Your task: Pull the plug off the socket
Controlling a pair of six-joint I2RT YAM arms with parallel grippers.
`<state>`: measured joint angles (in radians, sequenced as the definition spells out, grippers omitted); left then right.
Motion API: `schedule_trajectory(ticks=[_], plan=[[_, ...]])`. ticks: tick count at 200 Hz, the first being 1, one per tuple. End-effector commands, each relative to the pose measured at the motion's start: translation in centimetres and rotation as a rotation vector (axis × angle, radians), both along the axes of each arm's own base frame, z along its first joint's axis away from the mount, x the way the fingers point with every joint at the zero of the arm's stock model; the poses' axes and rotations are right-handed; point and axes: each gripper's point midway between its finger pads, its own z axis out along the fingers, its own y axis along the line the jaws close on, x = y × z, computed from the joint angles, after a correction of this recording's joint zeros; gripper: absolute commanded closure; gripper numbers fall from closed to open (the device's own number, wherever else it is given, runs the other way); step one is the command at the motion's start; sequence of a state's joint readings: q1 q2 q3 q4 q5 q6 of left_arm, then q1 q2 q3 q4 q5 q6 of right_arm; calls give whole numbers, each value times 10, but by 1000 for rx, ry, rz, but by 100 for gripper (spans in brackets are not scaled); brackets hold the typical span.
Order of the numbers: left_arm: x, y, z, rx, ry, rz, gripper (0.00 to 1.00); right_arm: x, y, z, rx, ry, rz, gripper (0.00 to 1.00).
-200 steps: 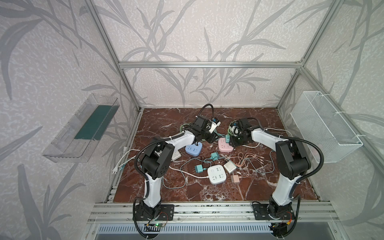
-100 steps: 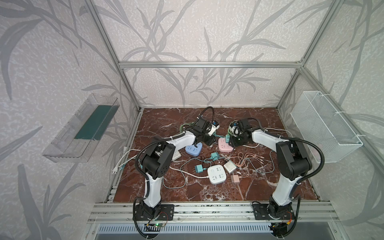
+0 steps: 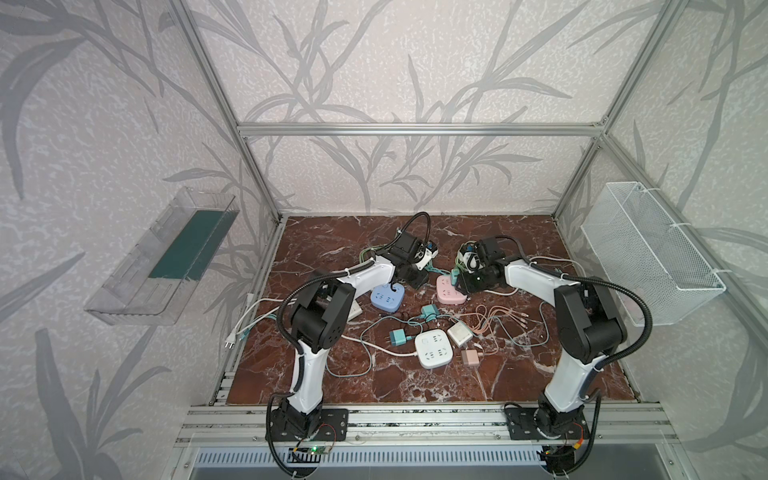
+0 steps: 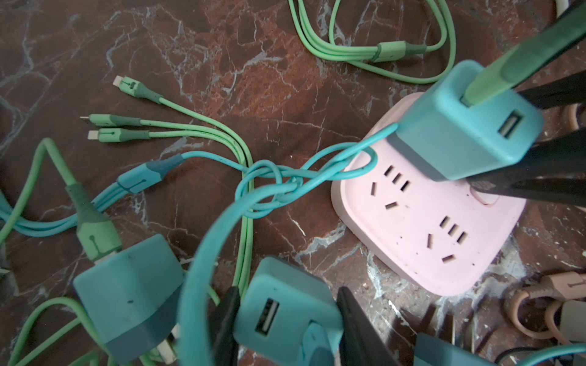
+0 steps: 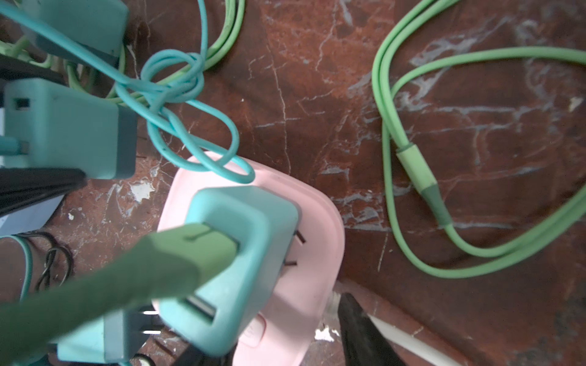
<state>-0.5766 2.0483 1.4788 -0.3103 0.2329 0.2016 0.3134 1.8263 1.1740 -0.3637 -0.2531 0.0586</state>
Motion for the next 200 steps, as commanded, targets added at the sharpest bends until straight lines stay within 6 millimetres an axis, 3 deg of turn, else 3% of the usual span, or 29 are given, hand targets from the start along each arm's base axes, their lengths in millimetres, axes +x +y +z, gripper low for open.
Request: schedule_trajectory(ticks=[1, 90, 200], plan=[[-1, 0, -4, 73, -6, -19, 67, -1, 6, 19, 37, -43, 11, 45], [-8, 5, -22, 320, 63, -69, 62, -1, 8, 35, 58, -79, 7, 41], [-9, -8, -19, 311, 120, -75, 42, 0, 14, 38, 58, -109, -2, 40]])
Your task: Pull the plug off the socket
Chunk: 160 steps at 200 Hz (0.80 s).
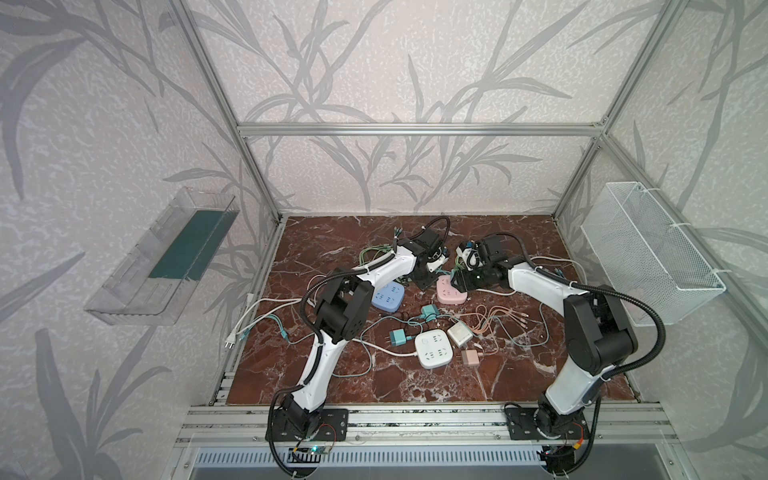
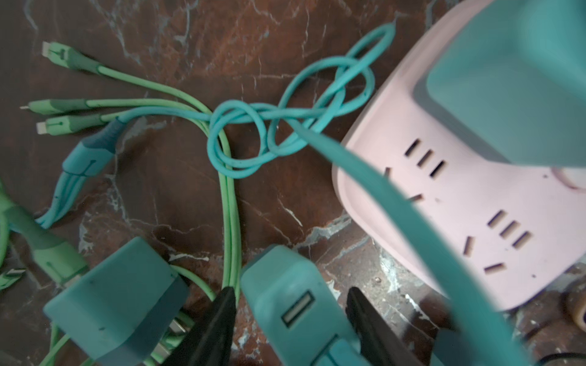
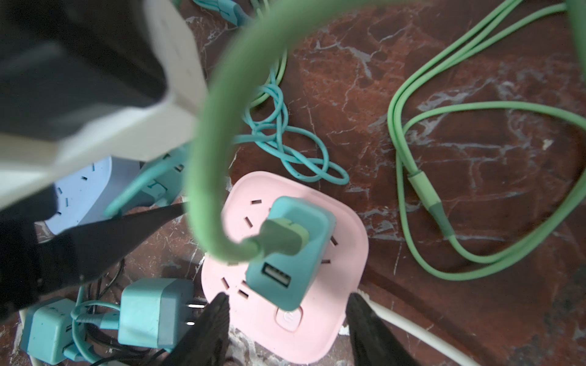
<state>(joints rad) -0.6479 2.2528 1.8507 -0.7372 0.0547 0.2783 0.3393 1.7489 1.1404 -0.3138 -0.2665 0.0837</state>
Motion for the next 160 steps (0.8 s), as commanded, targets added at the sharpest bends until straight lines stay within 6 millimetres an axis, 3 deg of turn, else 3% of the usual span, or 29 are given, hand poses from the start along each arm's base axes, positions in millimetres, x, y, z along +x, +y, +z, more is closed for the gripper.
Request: schedule_trajectory(ticks=[1, 12, 29, 88, 114, 119, 160], plan=[[-5, -3, 1, 7, 27, -14, 42, 2, 0, 12, 8, -33, -15, 40], [-4, -4, 2, -5, 23, -3, 40, 2, 0, 12, 5, -34, -19, 40], [-2, -7, 6, -33, 12, 21, 29, 2, -1, 10, -5, -36, -23, 40], [2, -16, 21, -99, -5, 59, 16, 5, -5, 13, -21, -44, -49, 40], [4, -16, 33, -123, -27, 84, 16, 4, -6, 12, -30, -42, -50, 40], [5, -15, 36, -123, -34, 94, 16, 4, -7, 23, -23, -67, -51, 40], [11, -10, 53, -136, -73, 164, 16, 4, -8, 32, -17, -85, -64, 40]])
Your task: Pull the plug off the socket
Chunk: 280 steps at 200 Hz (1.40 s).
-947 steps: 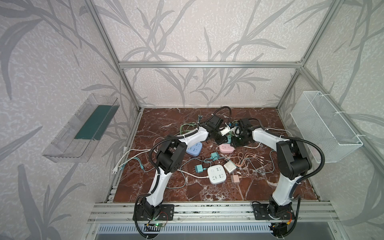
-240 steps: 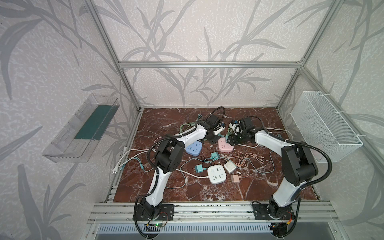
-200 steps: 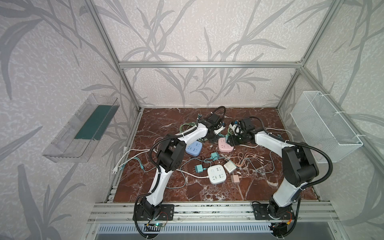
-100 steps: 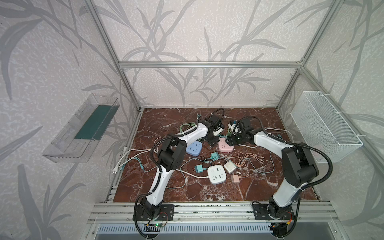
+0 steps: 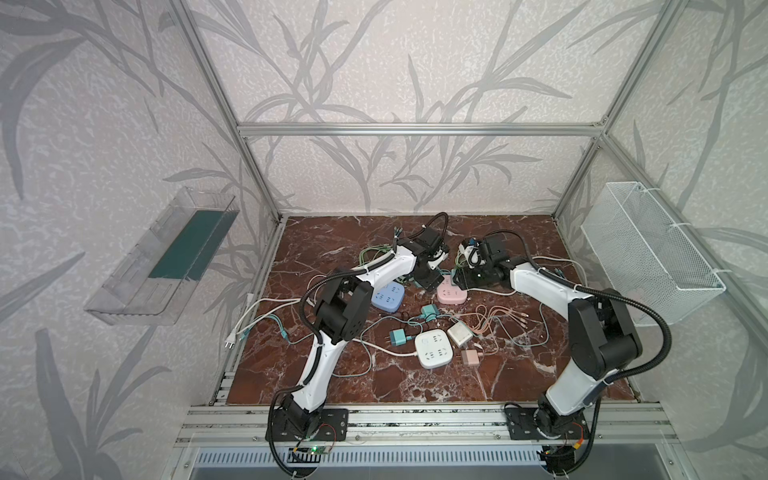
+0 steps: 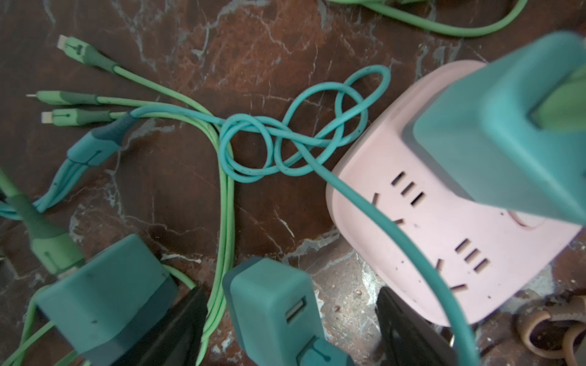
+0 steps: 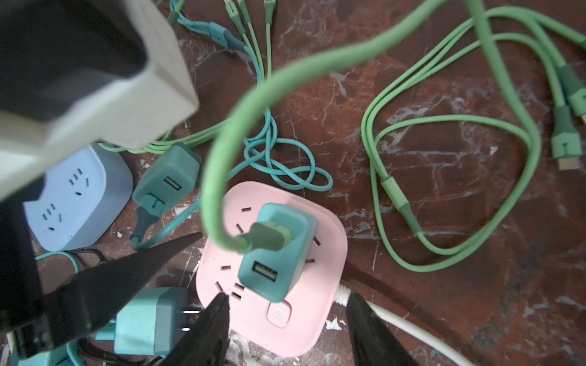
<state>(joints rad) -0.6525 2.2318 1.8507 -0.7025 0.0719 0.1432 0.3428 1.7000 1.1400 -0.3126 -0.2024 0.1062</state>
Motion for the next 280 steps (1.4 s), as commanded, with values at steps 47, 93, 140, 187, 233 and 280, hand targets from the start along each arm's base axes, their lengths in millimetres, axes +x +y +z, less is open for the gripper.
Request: schedule_trajectory(ticks=[47, 93, 140, 187, 233, 280], plan=[[1, -12, 59, -152, -90, 47, 16, -2, 5, 10, -3, -30, -21, 40], [-5, -17, 68, -216, -86, 41, 16, 2, 2, 6, -10, -24, -56, 40], [-5, -16, 57, -215, -83, 47, 26, 1, 3, 9, -13, -31, -60, 40], [-1, -21, 41, -203, -59, 55, 31, 3, 14, -7, -55, -6, -67, 39], [2, -34, 24, -219, -14, 21, 34, 11, 14, -15, -93, 2, -103, 40], [4, -41, 8, -231, 24, 24, 38, 17, 14, -16, -105, -3, -113, 44]])
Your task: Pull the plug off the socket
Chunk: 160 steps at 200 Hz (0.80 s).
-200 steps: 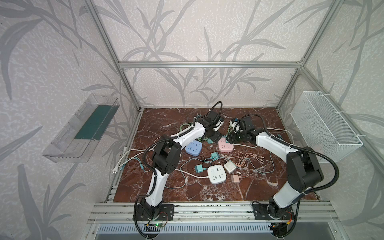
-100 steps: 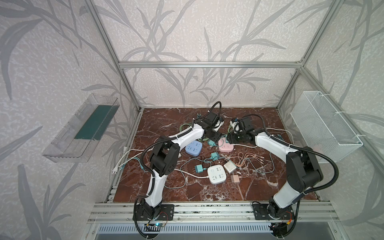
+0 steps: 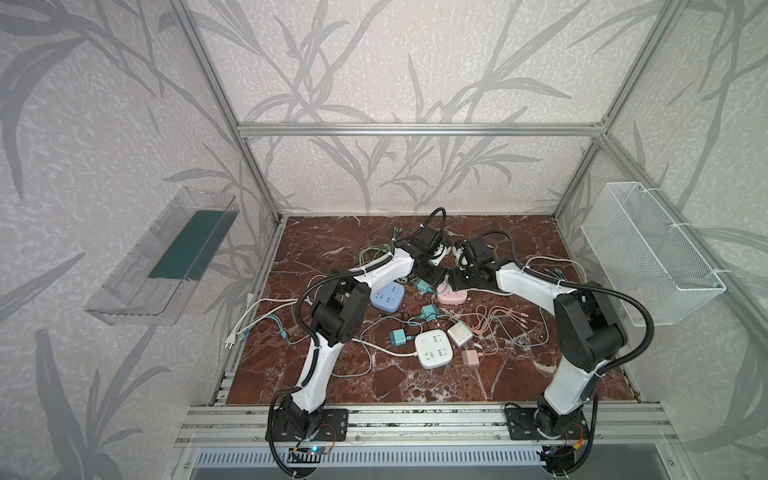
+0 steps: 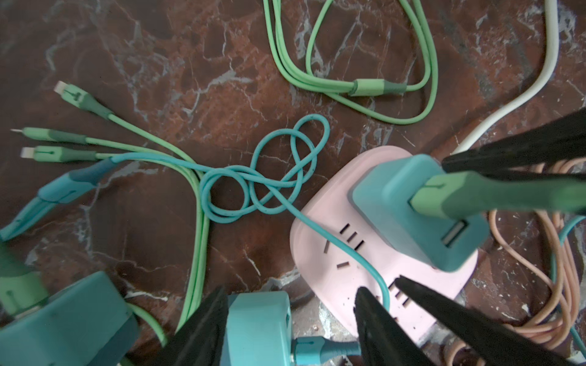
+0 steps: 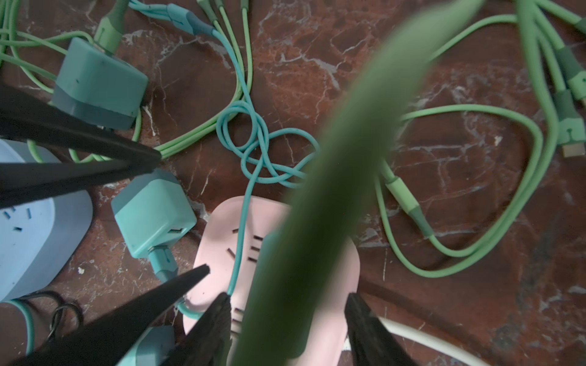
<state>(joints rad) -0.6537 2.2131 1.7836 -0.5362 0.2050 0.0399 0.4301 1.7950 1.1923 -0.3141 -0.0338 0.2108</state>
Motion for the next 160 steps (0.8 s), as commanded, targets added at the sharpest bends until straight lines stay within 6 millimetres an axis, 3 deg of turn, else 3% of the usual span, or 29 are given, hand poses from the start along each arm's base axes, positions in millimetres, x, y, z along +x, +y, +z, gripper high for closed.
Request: schedule_trajectory(ticks=[1, 160], plan=[[3, -11, 2, -33, 10, -8, 38, 10, 0, 8, -10, -26, -19, 44], [-3, -8, -25, -53, 132, 38, 43, 15, 4, -8, -29, 4, -18, 65]])
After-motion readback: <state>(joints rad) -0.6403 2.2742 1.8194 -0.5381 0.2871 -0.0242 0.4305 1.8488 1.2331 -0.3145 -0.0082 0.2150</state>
